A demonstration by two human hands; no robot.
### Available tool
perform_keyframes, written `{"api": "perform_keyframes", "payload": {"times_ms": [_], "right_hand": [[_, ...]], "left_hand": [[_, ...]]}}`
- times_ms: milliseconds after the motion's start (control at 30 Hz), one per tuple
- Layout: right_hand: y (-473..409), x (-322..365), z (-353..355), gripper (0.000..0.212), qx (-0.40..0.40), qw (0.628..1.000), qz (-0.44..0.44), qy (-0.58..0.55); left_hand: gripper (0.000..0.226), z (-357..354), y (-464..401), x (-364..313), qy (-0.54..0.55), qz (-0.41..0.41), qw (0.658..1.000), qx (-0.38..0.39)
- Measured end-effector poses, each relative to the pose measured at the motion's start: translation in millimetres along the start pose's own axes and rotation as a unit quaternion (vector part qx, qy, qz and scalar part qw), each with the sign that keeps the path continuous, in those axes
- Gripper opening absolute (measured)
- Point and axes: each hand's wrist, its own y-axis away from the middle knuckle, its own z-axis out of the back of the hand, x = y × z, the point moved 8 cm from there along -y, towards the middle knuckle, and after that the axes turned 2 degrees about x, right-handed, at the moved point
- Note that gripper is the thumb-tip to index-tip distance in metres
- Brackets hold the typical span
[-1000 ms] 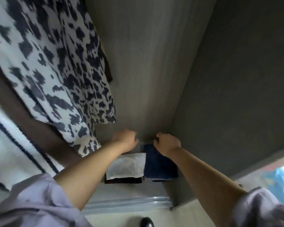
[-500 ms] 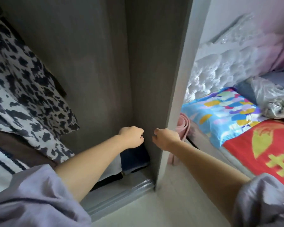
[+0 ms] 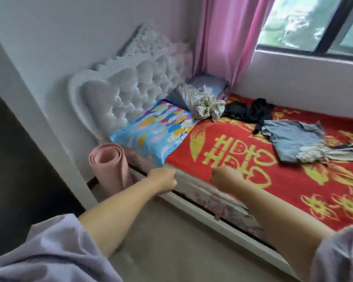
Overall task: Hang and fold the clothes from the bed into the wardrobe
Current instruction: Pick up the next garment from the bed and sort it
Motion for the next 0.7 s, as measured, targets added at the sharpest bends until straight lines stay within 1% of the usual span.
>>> {"api": "perform_keyframes", "payload": {"times_ms": [67,200,333,400,500,567,700], "right_hand": [[2,-39,0,0.03,-0.002,1.0,-0.027,0.005],[-5,-102,-3,0.028,-0.012,0.996,-0.087,-0.031],[-29,-150,-2,0.026,0.002,0.991,-0.129,-0.034],[-51,-170,3,0.024,0.003,0.989,-0.142,-0.031],[-89,-198,12,0.022,-0.013,0.984,-0.166,-0.059],[-114,-212,15,0.023,-0.003,0.98,-0.185,-0.071],[-160,-237,19,0.022,0.005,0.975,-0.207,-0.08]], "left_hand": [[0.03,8,-24,-38,-0.016,-0.032,0.999,-0.001],[0.03,20,-73,-99,-0.025,-0.096,0.995,-0.001],[0.03,17,-121,-147,-0.037,-0.149,0.988,0.027],[0.031,19,-148,-161,-0.048,-0.168,0.984,0.038],[0.031,26,-195,-170,-0.061,-0.185,0.98,0.042],[0.029,35,-228,-172,-0.069,-0.193,0.978,0.05],[0.034,51,-297,-177,-0.085,-0.21,0.972,0.059]]}}
